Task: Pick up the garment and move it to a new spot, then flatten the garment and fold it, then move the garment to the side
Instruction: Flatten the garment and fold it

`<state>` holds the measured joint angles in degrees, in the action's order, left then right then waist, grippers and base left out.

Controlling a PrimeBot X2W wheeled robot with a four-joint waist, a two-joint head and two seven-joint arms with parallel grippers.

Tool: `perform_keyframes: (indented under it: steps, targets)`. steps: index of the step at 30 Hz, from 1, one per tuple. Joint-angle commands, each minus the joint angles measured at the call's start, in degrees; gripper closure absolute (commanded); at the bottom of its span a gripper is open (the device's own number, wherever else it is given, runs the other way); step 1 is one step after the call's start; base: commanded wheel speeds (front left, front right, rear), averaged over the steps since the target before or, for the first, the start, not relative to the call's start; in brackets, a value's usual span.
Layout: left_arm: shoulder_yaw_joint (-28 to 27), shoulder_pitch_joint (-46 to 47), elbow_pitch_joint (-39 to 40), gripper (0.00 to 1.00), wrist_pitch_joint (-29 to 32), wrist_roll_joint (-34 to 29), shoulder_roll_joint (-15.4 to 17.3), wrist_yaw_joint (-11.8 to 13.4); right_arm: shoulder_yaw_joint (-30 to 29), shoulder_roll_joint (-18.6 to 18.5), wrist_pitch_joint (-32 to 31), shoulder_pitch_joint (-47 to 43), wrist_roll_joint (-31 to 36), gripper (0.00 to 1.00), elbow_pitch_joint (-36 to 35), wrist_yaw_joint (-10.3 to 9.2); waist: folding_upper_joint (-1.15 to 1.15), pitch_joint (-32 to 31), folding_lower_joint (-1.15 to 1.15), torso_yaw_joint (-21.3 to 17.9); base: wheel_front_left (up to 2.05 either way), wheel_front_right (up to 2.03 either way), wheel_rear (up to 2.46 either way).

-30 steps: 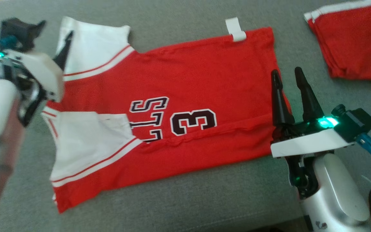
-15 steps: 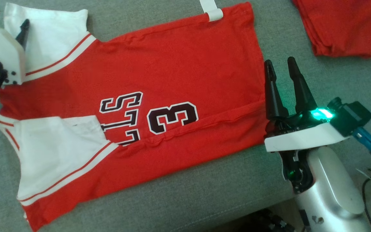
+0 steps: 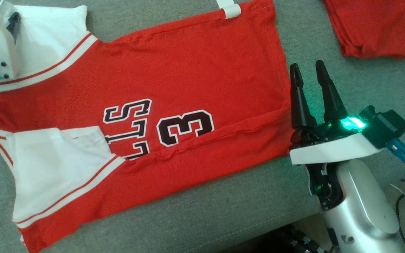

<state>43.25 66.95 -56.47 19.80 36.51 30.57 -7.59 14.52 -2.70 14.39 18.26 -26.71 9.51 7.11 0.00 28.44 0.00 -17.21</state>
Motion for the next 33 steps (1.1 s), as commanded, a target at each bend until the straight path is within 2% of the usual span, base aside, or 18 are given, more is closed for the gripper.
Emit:
perform_keyframes:
  steps: [1, 3, 9, 14, 20, 23, 28, 33]
  targets:
    - [0.05, 0.81, 0.73, 1.0, 2.13, 1.4, 1.64, 0.1, 0.67, -0.18, 0.6, 0.17, 0.19, 0.0, -2.15, 0.37, 0.0, 0.03, 0.0, 0.23, 0.0, 0.0, 0.0]
    - [0.89, 1.1, 1.93, 1.0, 1.85, 2.49, 1.9, 0.1, 0.3, -0.18, 0.6, 0.06, 0.47, 0.0, -2.06, 0.37, 0.0, -0.04, 0.0, 0.65, 0.0, 0.0, 0.0]
    - [2.9, 1.68, 4.04, 1.0, -5.23, 3.03, 1.71, 0.1, -1.15, -0.18, 0.61, 0.09, 1.86, 0.0, -1.15, 0.37, 0.0, -2.1, 0.0, 2.98, 0.0, 0.0, 0.0]
    - [4.33, 0.9, 5.47, 1.0, -12.72, 2.68, 0.13, 0.1, -1.67, -0.18, 0.34, -0.63, 3.86, 0.0, 0.37, 0.37, 0.0, -5.81, 0.0, 6.24, 0.0, 0.0, 0.0]
    - [6.76, -1.47, 9.29, 1.0, -17.9, 2.11, -1.56, 0.1, -4.73, -0.18, -1.84, -1.32, 7.15, 0.0, -0.15, 0.37, 0.0, -8.82, 0.0, 10.61, 0.0, 0.0, 0.0]
    - [7.37, -3.49, 12.68, 1.0, -20.53, 2.02, -1.85, 0.25, -6.84, -0.18, -4.78, -1.2, 12.16, 0.0, -0.87, 0.37, 0.0, -10.01, 0.0, 13.39, 0.0, 0.0, 0.0]
    - [8.09, -8.49, 20.36, 1.0, -23.73, 1.77, -2.27, 2.54, -10.93, -2.32, -11.96, 1.23, 16.82, 0.0, -1.35, 0.37, 0.0, -11.14, 0.0, 18.1, 0.0, 0.0, 0.0]
    - [8.47, -13.63, 29.88, 1.0, -24.04, 2.38, -1.39, 5.42, -16.21, -4.85, -21.94, 7.23, 19.9, 0.0, 3.84, 0.37, 0.0, -11.07, 0.0, 21.0, 0.0, 0.0, 0.0]
